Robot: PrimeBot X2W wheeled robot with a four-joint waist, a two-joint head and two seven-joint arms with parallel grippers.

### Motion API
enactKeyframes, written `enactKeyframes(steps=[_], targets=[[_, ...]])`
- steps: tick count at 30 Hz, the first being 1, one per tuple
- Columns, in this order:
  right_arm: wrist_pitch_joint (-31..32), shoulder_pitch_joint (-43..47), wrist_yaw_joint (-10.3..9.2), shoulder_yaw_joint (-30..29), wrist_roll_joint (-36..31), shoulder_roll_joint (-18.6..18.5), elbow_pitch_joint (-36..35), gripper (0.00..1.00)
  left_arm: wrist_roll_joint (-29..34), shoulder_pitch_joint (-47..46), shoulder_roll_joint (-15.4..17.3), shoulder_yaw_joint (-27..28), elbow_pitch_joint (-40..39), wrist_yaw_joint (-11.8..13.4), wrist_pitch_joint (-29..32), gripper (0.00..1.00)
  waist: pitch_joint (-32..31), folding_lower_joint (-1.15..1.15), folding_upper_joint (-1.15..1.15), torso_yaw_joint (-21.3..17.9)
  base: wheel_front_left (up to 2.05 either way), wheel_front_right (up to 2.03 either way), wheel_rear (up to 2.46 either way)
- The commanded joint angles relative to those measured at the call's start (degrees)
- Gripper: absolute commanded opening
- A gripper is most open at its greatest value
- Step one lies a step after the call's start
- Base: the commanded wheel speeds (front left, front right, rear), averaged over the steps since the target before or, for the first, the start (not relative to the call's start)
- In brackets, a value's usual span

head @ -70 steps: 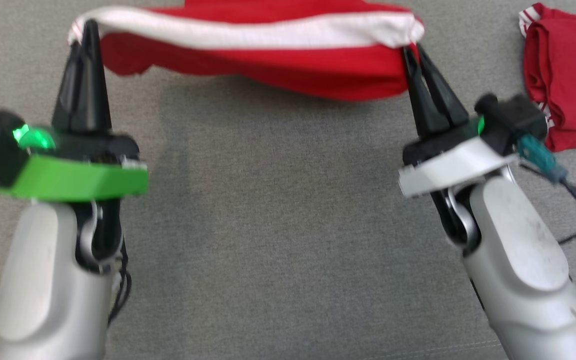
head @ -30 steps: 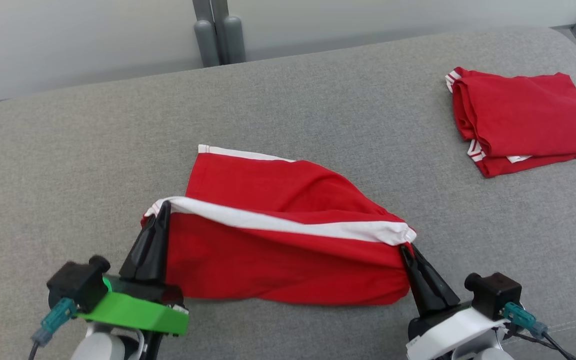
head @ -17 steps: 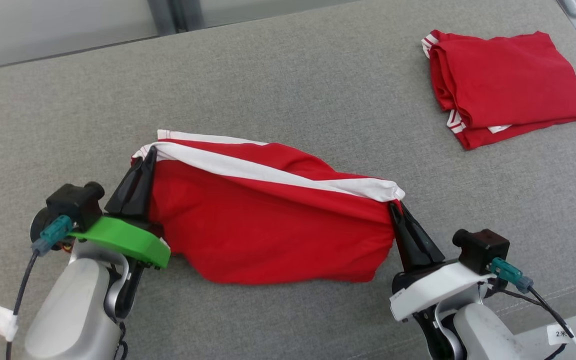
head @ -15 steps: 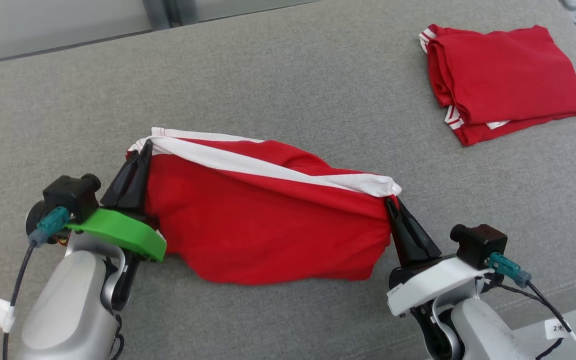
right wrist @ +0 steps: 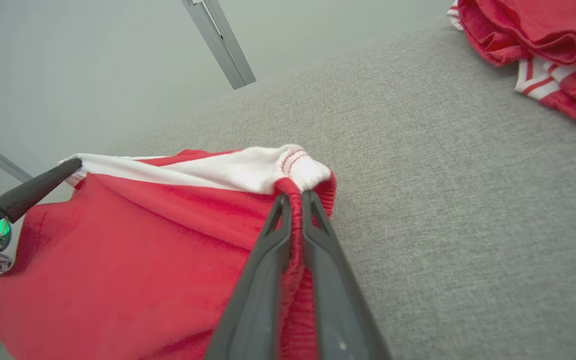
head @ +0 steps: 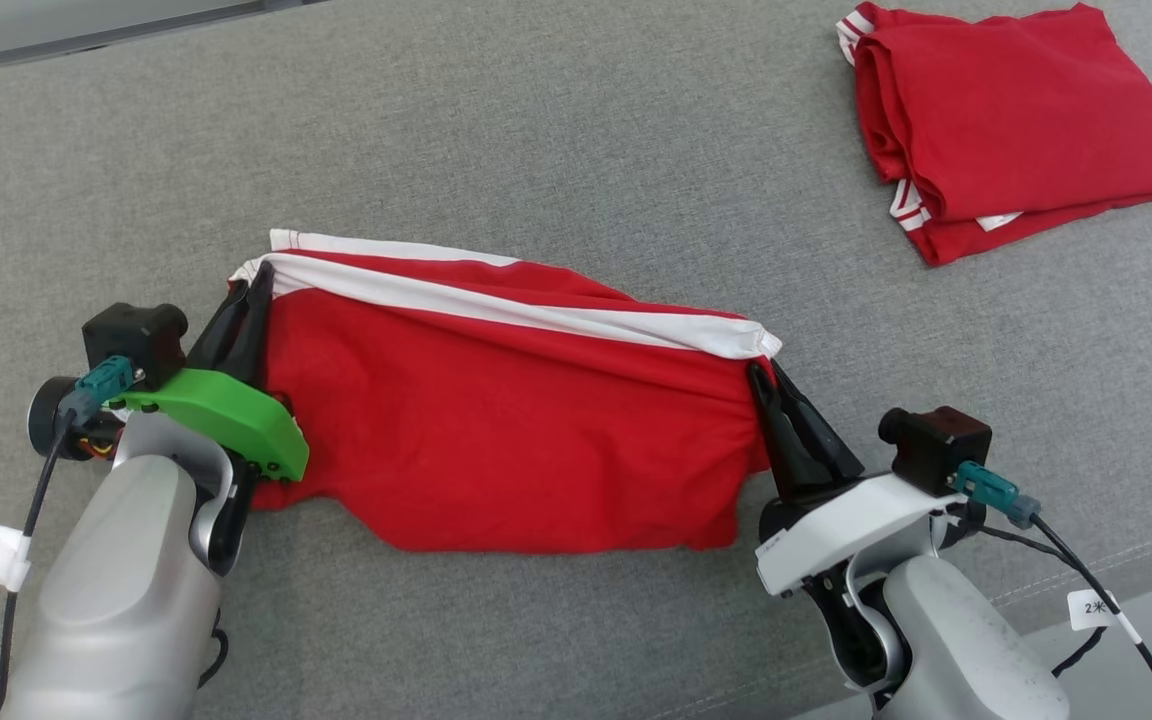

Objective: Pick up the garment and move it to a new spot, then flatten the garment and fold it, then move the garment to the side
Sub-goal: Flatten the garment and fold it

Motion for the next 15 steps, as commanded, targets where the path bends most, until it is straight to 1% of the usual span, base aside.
enactKeyframes(steps=[1, 2, 3, 4, 5, 7, 15], targets=[[-0.2, -0.7, -0.09, 0.1, 0.4, -0.3, 0.5, 0.39, 0.7, -1.7, 0.1, 0.0, 1.5, 0.2, 0.0, 0.20, -0.1, 0.00, 0.00, 0.2, 0.00, 0.00, 0.00], [-0.2, -0.9, -0.09, 0.3, 0.7, -0.3, 0.6, 0.46, 0.8, -2.4, 0.0, -0.2, 2.4, 0.2, 0.0, 0.26, -0.2, 0.00, 0.00, 0.2, 0.00, 0.00, 0.00], [-0.2, -0.9, -0.09, 0.4, 1.0, -0.2, 0.7, 0.94, 0.8, -3.2, -0.1, -0.3, 3.2, 0.2, 0.0, 0.39, -0.3, 0.00, 0.00, 0.4, 0.00, 0.00, 0.00], [-0.2, -1.0, -0.09, 0.5, 1.1, -0.2, 0.6, 1.00, 0.7, -3.7, -0.2, -0.3, 3.9, 0.2, 0.0, 0.42, -0.4, 0.00, 0.00, 0.5, 0.00, 0.00, 0.00], [-0.2, -1.0, -0.09, 0.5, 1.2, -0.3, 0.5, 1.00, 0.6, -4.3, -0.4, -0.4, 4.5, 0.2, 0.0, 0.64, -0.5, 0.00, 0.00, 0.6, 0.00, 0.00, 0.00], [-0.2, -1.0, -0.08, 0.6, 1.3, -0.2, 0.1, 1.00, 0.6, -5.2, -0.8, -1.2, 5.6, 0.2, 0.0, 1.00, -0.8, 0.00, 0.00, 0.8, 0.00, 0.00, 0.00], [-0.2, 1.0, -0.06, -1.0, -0.1, -0.2, -2.1, 1.00, -1.0, -7.0, -2.0, -4.5, 9.9, 0.2, 0.0, 1.00, -2.9, 0.00, 0.00, 1.8, 0.00, 0.00, 0.00]])
